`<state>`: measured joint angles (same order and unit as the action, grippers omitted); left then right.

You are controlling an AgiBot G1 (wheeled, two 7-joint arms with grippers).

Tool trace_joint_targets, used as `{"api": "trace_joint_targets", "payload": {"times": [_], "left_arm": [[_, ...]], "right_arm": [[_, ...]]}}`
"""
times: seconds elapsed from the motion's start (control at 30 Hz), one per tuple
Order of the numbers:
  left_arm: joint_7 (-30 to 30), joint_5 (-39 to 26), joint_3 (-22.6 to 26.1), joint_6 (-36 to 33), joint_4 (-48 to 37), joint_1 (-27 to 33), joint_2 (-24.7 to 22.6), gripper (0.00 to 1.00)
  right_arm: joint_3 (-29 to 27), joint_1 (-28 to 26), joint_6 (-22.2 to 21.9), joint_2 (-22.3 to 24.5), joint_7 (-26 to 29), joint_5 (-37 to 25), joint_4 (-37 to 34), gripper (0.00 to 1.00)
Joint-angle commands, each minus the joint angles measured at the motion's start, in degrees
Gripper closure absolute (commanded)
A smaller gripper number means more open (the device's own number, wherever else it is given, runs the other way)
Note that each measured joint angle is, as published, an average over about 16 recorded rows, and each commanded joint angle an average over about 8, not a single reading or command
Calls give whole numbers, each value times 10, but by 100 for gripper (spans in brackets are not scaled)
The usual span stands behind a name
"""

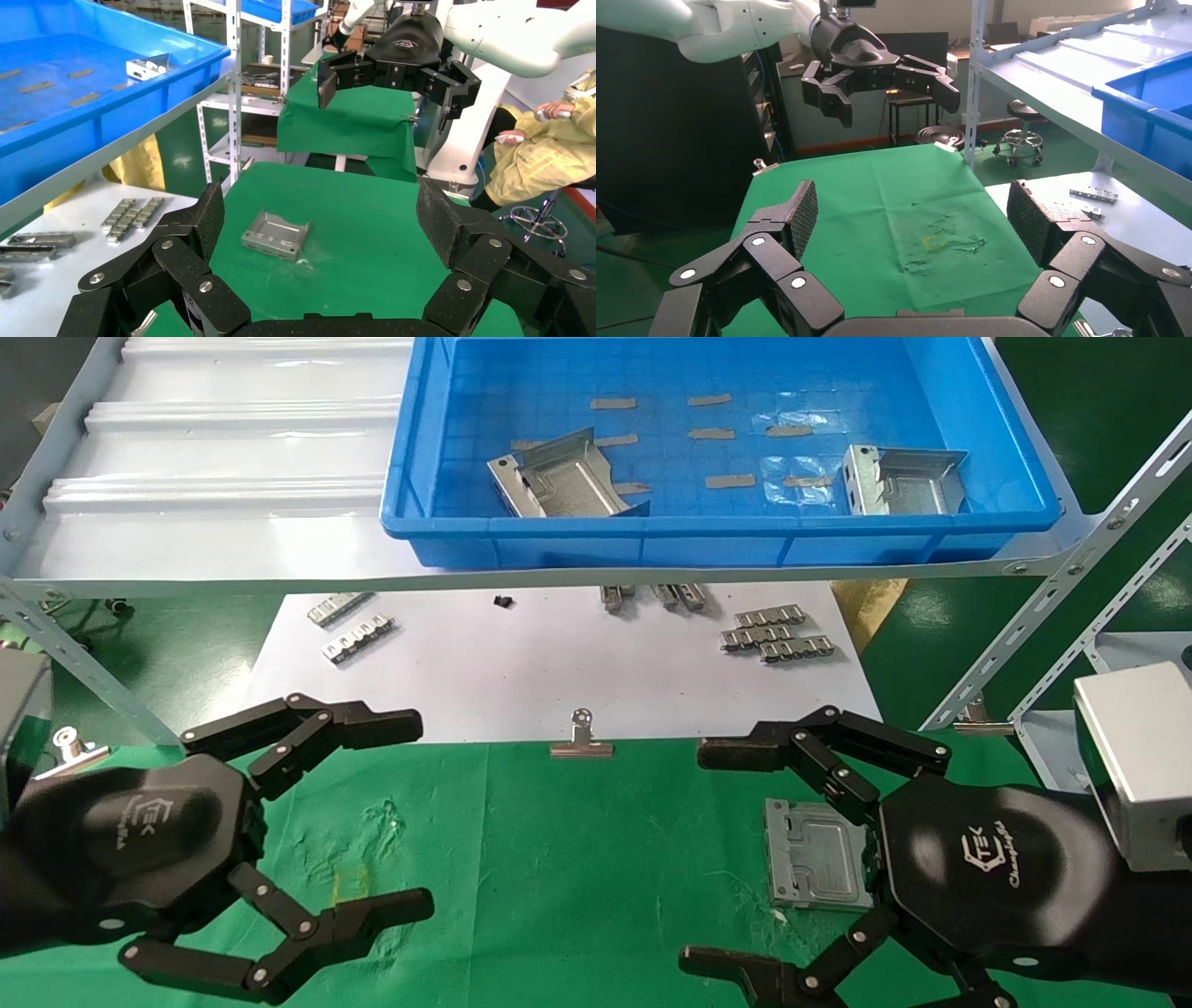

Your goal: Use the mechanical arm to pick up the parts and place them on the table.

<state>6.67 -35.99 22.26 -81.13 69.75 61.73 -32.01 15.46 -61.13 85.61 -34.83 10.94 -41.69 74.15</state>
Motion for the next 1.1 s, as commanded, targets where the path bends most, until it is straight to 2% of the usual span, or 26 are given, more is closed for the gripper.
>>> {"api": "trace_joint_targets", "payload": {"times": [0.03,1.1], "left_arm": [[0,0,0,0,0,0,0,0],[0,0,0,0,0,0,0,0]], "right_arm": [[1,-1,0,0,-1,0,-1,0],[6,-4,1,-2,-2,-2,-6,0]]}}
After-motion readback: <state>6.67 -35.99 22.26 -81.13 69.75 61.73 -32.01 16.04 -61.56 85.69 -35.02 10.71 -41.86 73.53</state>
